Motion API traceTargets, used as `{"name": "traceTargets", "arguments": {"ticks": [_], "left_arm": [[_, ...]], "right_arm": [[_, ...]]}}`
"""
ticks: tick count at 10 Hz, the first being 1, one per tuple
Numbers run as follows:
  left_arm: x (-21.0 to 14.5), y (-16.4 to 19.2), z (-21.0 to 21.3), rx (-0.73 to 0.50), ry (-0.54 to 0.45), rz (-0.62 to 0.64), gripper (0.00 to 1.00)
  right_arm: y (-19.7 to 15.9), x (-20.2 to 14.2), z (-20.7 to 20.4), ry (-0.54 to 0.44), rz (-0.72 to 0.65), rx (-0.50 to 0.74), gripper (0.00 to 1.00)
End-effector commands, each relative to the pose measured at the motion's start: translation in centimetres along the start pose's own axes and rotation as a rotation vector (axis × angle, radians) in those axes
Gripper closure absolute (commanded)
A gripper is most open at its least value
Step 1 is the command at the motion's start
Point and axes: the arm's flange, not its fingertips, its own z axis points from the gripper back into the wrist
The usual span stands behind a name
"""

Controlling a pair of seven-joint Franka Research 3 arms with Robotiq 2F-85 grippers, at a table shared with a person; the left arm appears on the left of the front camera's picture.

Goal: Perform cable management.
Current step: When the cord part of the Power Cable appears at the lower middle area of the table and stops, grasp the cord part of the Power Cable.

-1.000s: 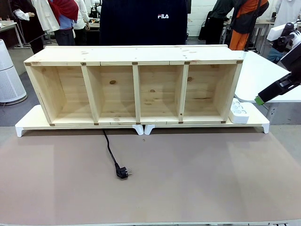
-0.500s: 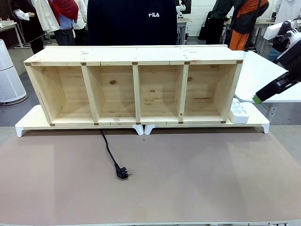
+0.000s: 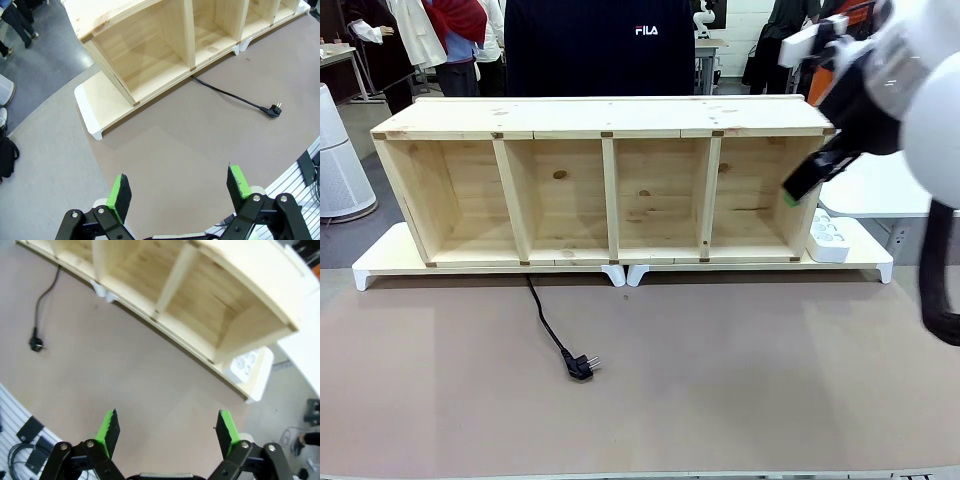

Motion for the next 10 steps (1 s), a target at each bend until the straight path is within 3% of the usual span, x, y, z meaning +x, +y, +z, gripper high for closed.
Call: {"name": "traceTargets", "arguments": {"ticks": [1, 6, 10], "left_arm": [[-0.1, 0.0, 0.1, -0.004, -0.006, 0.001, 0.0], [-0.1, 0.0, 0.1, -0.004, -0.006, 0.001, 0.0], [-0.1, 0.0, 0.1, -0.004, -0.006, 0.001, 0.0]], "right_arm": [[3.2, 3.4, -2.4, 0.034, 0.004, 0.099, 0.0], [11.9, 9.9, -6.7, 0.086, 0.078, 0.252, 0.0], [17.7, 12.3, -11.2, 0.114, 0.083, 0.249, 0.0]]}}
